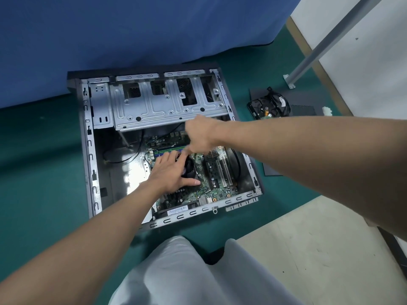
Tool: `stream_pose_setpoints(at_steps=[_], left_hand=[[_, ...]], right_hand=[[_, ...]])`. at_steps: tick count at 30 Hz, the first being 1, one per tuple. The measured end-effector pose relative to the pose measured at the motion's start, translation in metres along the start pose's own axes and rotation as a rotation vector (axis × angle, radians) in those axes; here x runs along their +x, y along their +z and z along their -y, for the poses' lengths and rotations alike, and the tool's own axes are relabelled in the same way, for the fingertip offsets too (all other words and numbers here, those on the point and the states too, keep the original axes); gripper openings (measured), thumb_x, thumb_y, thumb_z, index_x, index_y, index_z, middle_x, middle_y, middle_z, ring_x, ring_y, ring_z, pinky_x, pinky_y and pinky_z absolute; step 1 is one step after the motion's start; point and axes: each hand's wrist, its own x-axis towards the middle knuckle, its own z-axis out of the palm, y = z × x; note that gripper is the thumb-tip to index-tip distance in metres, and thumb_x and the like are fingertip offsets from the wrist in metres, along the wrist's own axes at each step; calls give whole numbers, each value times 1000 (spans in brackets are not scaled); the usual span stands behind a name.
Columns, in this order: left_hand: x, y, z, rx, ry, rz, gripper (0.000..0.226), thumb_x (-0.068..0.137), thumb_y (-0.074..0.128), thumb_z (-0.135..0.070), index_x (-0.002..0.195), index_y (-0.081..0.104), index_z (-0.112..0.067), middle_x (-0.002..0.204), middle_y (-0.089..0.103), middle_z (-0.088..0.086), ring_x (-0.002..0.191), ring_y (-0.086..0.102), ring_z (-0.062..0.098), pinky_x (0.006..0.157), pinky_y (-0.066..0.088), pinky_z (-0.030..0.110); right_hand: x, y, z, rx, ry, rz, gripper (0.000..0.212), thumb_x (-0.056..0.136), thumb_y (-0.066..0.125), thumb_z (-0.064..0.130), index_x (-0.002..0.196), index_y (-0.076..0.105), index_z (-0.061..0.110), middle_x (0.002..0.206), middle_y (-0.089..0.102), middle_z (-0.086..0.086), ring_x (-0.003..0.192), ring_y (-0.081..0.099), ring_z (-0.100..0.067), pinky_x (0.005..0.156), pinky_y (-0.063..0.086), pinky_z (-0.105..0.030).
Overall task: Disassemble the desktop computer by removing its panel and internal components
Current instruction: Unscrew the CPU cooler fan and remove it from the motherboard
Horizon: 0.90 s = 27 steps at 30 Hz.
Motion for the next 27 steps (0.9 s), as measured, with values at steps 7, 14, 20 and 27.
stream_pose_setpoints(at_steps=[7,14,20,27], left_hand=[[0,1,0,-12,-12,9,109,69,45,-84,153,5,-27,139,32,6,126,29,24,105,22,38],[0,1,0,14,-6,6,108,70,43,-84,152,5,-25,138,33,8,124,30,25,103,23,37],[-1,0,1,-20,1,-7,107,70,46,-83,152,7,-27,134,35,6,124,31,26,102,23,36],[-2,-1,-1,-14,-6,-5,110,67,42,-85,152,6,-26,137,34,7,125,30,24,103,23,36]], right_hand=[[9,-1,-4,661,470,356,34,100,26,4,131,37,-2,59,35,-6,45,22,-9,40,21,-20],[-14,3,-5,-588,-246,31,19,98,43,18,110,56,11,98,57,-13,77,54,-21,60,39,-30],[-12,2,-11,-475,-327,-53,18,93,55,23,86,56,7,75,49,-8,68,51,-23,50,31,-28],[5,4,-6,747,524,242,21,101,30,15,110,45,3,60,53,-8,43,34,-10,37,25,-17]])
